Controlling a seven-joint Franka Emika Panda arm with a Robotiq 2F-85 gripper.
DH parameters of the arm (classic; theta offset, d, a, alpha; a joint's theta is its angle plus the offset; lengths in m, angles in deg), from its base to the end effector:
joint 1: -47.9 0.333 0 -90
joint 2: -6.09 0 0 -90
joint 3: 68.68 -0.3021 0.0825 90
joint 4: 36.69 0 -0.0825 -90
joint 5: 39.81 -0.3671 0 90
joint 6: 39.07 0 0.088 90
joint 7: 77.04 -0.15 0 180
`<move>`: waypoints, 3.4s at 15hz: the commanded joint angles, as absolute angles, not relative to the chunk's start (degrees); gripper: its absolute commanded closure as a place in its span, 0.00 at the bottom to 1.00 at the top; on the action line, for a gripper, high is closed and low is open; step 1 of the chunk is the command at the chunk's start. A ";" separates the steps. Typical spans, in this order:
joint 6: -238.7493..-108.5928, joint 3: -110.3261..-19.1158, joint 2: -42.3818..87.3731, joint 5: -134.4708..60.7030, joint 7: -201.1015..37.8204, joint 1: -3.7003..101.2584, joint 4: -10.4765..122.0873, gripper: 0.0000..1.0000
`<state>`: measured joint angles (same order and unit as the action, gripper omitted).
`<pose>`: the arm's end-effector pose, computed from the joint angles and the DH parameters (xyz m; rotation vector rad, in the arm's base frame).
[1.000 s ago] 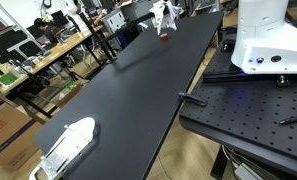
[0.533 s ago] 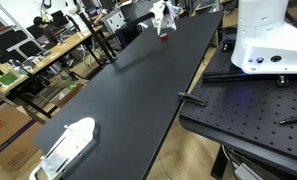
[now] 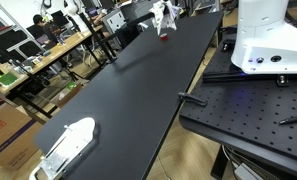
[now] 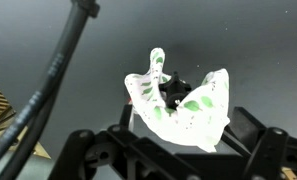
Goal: Remove the white cloth from the black stand
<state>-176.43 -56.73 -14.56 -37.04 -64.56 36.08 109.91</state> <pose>0.3965 -0.1728 0.3632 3.0933 -0.2459 0.3035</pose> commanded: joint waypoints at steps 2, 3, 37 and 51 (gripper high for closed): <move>-174.29 -56.02 -11.61 -39.46 -63.82 37.86 107.11 0.00; -174.20 -56.02 -11.26 -39.91 -63.73 38.02 106.96 0.00; -179.74 -54.28 -7.07 -45.98 -57.08 39.47 103.47 0.09; -181.36 -54.41 -2.30 -49.55 -51.50 39.81 102.89 0.62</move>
